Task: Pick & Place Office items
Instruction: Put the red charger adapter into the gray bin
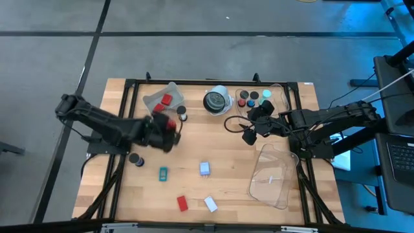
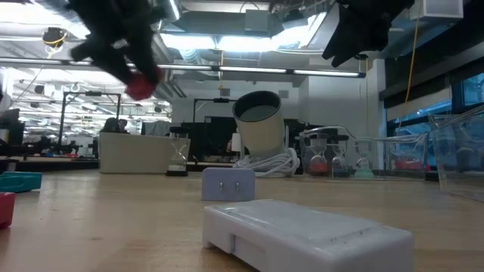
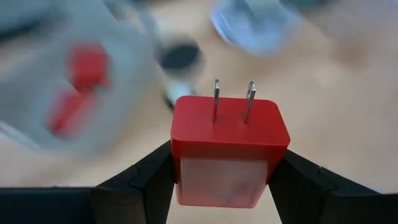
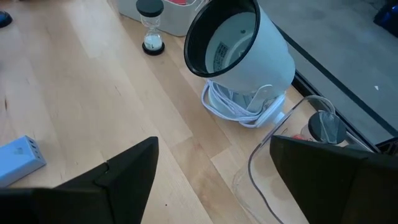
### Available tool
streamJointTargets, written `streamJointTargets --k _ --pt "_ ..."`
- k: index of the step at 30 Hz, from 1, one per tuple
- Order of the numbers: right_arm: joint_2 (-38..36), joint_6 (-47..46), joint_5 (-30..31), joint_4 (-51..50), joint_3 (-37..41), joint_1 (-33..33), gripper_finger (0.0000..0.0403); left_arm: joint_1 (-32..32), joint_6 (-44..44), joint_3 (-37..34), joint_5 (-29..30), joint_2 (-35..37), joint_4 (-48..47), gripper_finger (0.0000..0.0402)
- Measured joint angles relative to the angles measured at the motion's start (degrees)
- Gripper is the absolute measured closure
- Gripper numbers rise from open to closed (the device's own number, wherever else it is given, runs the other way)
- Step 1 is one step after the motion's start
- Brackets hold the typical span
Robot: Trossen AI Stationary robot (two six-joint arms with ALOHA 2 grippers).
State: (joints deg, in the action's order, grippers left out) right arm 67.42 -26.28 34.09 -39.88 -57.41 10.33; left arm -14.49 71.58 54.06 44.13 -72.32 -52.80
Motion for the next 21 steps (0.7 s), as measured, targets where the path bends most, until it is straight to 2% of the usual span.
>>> streamJointTargets --k 3,6,14,17,21 --pt "0.0 0.13 0.0 0.0 0.0 0.0 0.0092 7.4 -6.61 -0.28 5.39 0.07 0.23 0.019" --pt "0.0 0.13 0.0 0.0 0.0 0.0 0.0092 15.87 -9.81 -2.22 5.27 0.07 0.82 0.019" --pt "0.0 1.02 0.0 0.0 0.0 0.0 0.0092 34.5 -20.12 -7.42 -9.83 0.05 5.42 0.0189" --pt "0.0 1.25 -0.01 0.0 0.0 0.0 0.0092 38.69 -22.99 -8.91 -16.15 0.05 8.66 0.0189" --pt "0.0 1.27 0.0 0.0 0.0 0.0 0.0092 41.79 -25.64 -11.49 -20.59 0.03 12.55 0.0189"
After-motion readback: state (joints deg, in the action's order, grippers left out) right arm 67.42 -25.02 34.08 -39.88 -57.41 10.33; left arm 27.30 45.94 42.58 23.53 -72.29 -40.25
